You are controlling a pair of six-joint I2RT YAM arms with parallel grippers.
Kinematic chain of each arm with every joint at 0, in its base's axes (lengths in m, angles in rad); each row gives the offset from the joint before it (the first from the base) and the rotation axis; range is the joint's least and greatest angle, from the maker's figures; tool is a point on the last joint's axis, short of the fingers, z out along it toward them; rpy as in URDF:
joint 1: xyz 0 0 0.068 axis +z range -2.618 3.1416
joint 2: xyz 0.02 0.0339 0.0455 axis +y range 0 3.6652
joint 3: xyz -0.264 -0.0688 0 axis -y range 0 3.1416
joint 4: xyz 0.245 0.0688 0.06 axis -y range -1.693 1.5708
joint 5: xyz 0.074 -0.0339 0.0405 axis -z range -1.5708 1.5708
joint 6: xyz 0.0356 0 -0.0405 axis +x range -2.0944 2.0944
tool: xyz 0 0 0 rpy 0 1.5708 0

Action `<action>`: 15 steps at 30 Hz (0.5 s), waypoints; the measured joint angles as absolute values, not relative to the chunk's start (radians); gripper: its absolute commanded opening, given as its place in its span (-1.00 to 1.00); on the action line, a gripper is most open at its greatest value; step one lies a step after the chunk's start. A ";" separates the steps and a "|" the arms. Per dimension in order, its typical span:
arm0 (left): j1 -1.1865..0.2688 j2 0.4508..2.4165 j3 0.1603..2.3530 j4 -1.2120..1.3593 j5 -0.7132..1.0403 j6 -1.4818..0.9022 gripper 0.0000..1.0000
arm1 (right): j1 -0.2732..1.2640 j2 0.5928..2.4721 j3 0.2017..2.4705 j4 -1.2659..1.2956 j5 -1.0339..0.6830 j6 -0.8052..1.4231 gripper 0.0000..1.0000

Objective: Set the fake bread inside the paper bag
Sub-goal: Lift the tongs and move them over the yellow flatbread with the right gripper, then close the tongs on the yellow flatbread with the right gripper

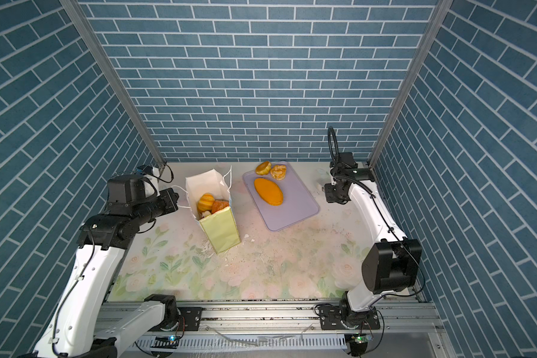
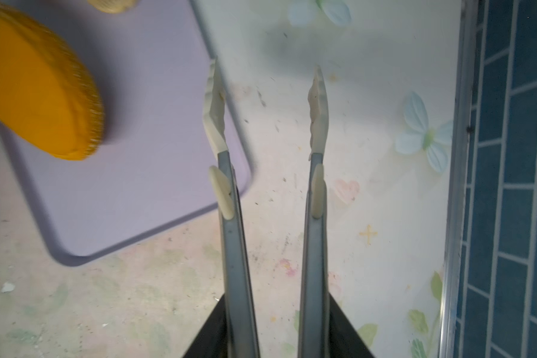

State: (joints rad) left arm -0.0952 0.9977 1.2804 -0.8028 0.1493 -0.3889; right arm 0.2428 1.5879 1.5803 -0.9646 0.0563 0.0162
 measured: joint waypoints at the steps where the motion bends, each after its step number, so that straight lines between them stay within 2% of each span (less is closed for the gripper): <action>1: -0.095 0.998 1.280 -0.803 0.149 -0.389 -1.00 | 0.272 1.591 1.603 -0.971 0.053 0.008 -0.11; 5: -0.095 0.998 1.280 -0.803 0.149 -0.389 -1.00 | 0.366 1.640 1.687 -0.977 0.020 -0.010 -0.10; 15: -0.095 0.995 1.280 -0.806 0.135 -0.389 -1.00 | 0.453 1.902 1.873 -0.974 -0.039 -0.057 -0.07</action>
